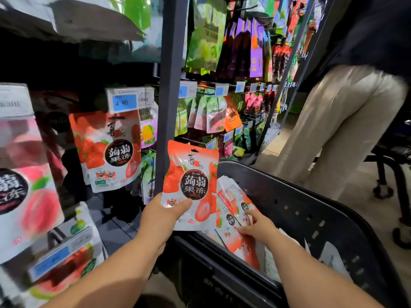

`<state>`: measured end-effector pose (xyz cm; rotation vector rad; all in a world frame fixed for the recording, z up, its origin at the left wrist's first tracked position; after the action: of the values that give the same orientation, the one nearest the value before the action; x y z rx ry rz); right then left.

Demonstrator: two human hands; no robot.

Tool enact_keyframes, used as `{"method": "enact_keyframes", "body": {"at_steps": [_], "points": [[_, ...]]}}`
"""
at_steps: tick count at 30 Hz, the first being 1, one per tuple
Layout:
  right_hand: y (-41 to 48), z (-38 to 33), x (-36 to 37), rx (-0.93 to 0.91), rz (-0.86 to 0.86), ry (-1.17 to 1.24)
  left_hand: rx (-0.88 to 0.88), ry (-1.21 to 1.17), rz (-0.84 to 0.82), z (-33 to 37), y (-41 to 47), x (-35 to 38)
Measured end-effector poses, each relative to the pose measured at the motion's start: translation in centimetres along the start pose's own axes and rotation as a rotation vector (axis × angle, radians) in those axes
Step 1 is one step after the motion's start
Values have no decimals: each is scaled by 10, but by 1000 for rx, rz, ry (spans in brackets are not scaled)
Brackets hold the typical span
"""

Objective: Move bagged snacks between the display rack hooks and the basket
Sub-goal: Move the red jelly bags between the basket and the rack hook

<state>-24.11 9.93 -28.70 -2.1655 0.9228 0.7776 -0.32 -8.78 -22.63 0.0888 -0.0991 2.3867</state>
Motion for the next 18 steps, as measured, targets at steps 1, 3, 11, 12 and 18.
{"method": "enact_keyframes", "body": {"at_steps": [1, 3, 11, 12, 18], "points": [[0, -1, 1, 9, -4, 4, 4, -5, -3, -1, 1, 0], [0, -2, 0, 20, 7, -21, 9, -13, -17, -2, 2, 1], [-4, -11, -3, 0, 71, -211, 21, -25, -15, -1, 2, 2], [-5, -13, -5, -21, 97, -241, 18, -32, -18, -1, 1, 2], [-12, -25, -15, -127, 199, -123, -4, -62, -13, -3, 0, 3]]}}
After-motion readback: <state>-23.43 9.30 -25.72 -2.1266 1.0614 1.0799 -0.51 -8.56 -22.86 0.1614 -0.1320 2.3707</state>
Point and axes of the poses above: each hand's wrist, its own y-axis towards the middle knuckle, its own x-axis out of the palm, z = x × y, the point moved 7 cm from there along y, towards the middle knuckle, and after that the axes turned 6 degrees about -z, right-handed, at the moved point
